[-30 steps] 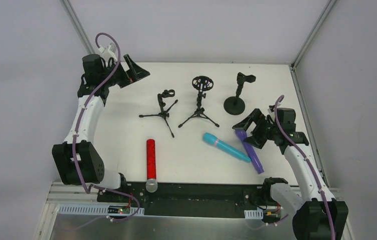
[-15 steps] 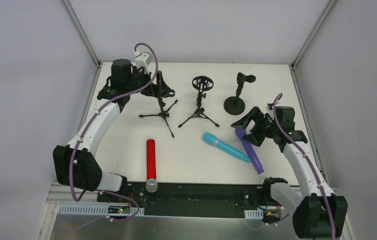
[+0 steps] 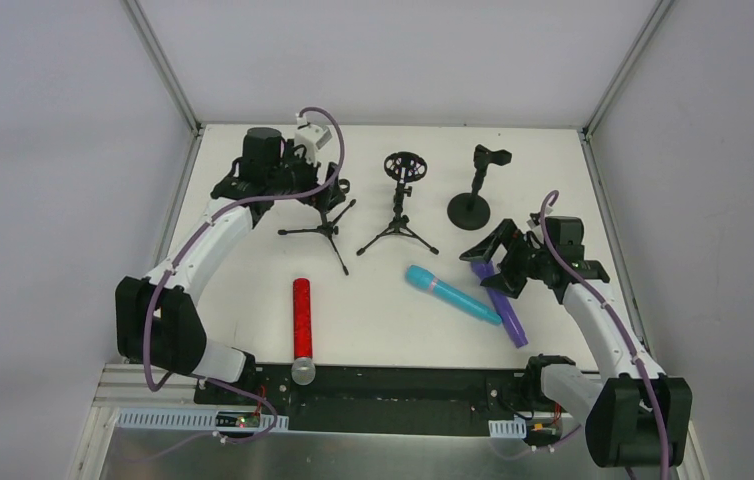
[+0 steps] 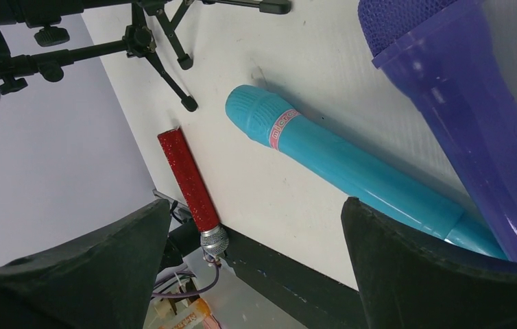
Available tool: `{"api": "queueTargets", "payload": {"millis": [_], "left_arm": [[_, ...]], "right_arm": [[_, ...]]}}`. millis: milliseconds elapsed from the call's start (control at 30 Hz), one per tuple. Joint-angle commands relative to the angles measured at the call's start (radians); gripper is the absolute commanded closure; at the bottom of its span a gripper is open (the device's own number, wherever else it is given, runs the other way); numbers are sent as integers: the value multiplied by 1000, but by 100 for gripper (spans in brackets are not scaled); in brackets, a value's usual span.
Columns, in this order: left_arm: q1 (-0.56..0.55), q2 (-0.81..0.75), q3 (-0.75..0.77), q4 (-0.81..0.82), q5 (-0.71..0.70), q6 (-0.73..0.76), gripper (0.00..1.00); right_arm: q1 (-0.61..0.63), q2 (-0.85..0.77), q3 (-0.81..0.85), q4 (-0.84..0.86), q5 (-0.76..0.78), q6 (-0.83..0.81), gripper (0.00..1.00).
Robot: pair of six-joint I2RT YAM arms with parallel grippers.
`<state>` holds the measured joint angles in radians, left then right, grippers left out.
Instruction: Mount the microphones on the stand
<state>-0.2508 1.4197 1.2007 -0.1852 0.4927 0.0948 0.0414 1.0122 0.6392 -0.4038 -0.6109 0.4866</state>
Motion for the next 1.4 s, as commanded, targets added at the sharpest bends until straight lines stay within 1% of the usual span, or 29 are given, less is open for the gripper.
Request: {"api": "queueTargets", "payload": {"millis": [0, 100, 200, 233, 333, 433, 500, 567, 633, 833, 1067, 1267, 1367], "left_arm": [[-39, 23, -30, 3, 34, 155, 13], [-46, 40, -32, 3, 31, 168, 13], [-48, 54, -30, 3, 19, 174, 17], [-48, 58, -28, 3, 17, 176, 20], [-50, 70, -22, 3, 14, 178, 35], [-52, 74, -19, 0, 2, 184, 45], [-53, 75, -21, -3, -11, 195, 49], [-53, 73, -22, -5, -22, 207, 50], [-53, 70, -23, -6, -27, 219, 54], [-53, 47, -40, -8, -21, 270, 57], [-53, 18, -61, -10, -19, 341, 56], [-53, 6, -66, -10, -57, 368, 60], [-53, 4, -66, -10, -80, 370, 60]], "right_arm": [[-3, 18, -8, 25, -18, -13, 1], [-3, 24, -14, 36, -22, -9, 1], [-3, 28, -17, 44, -24, -6, 1], [-2, 29, -18, 48, -25, -4, 1], [-1, 31, -18, 55, -27, 0, 1], [5, 34, -16, 57, -25, 1, 1], [10, 32, -14, 60, -22, 5, 1], [17, 33, -9, 61, -15, 9, 1], [26, 29, -3, 59, -3, 15, 1], [77, 21, 24, 56, 38, 22, 1], [169, 56, 60, 61, 96, 20, 1], [262, 99, 115, 73, 155, 25, 1], [305, 125, 152, 75, 191, 24, 1]]}}
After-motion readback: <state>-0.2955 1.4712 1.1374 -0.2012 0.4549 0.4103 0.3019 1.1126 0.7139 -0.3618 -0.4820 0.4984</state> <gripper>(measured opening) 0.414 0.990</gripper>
